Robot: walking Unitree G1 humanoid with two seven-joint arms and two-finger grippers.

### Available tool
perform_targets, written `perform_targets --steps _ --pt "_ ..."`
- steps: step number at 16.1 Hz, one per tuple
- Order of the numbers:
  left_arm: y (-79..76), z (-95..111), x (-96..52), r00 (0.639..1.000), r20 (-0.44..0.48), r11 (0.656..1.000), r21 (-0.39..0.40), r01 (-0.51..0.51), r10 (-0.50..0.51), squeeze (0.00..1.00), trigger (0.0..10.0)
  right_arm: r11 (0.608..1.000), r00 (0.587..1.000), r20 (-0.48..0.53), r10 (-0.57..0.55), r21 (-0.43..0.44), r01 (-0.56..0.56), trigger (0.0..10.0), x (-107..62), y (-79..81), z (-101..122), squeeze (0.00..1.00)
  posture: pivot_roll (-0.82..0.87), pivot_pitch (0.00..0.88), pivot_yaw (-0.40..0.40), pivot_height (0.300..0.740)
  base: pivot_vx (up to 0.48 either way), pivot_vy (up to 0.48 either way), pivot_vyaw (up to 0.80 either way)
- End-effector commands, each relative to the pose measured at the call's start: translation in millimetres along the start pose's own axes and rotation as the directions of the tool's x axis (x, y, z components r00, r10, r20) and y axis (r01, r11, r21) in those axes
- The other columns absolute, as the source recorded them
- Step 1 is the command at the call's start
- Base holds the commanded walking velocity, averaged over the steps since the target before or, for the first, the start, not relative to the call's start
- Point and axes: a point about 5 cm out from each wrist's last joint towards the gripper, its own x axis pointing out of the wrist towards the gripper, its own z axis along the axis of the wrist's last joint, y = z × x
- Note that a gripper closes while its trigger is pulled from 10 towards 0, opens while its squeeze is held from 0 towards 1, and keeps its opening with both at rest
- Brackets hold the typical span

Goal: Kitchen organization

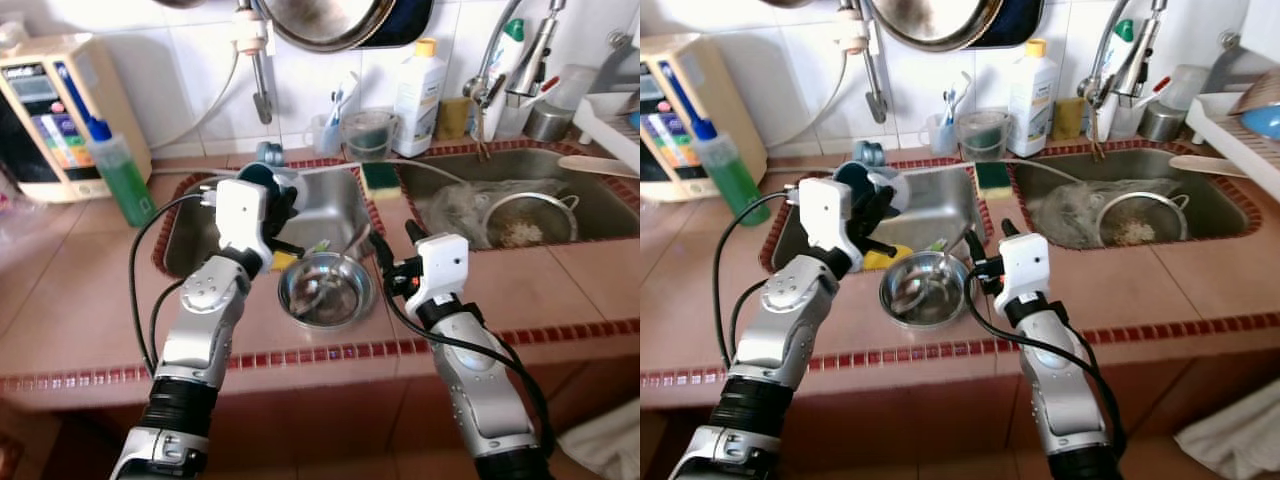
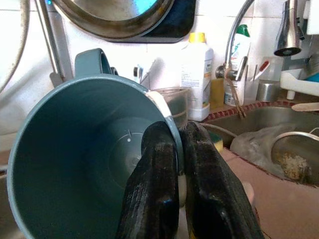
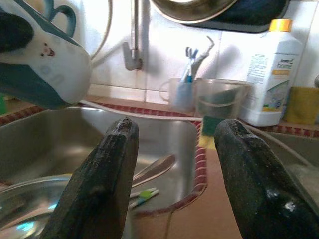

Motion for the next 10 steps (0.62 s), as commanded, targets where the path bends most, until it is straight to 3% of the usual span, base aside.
perform_targets --steps 1,10 --pt "-6.1 6.8 3.8 0.999 0.027 1.0 0.008 0.019 -0.019 0.0 10.0 1.0 1.0 0.002 -0.009 -0.009 0.009 10.0 -0.4 -4.7 1.3 0.0 -0.19 0.0 0.073 0.74 0.322 0.0 0.0" --pt "-5.9 8.0 4.2 0.999 0.025 1.0 0.007 0.022 -0.022 0.0 10.0 1.0 1.0 -0.002 0.001 -0.004 -0.001 10.0 0.3 -2.7 0.5 0.0 -0.19 0.0 0.074 0.74 0.325 0.0 0.0"
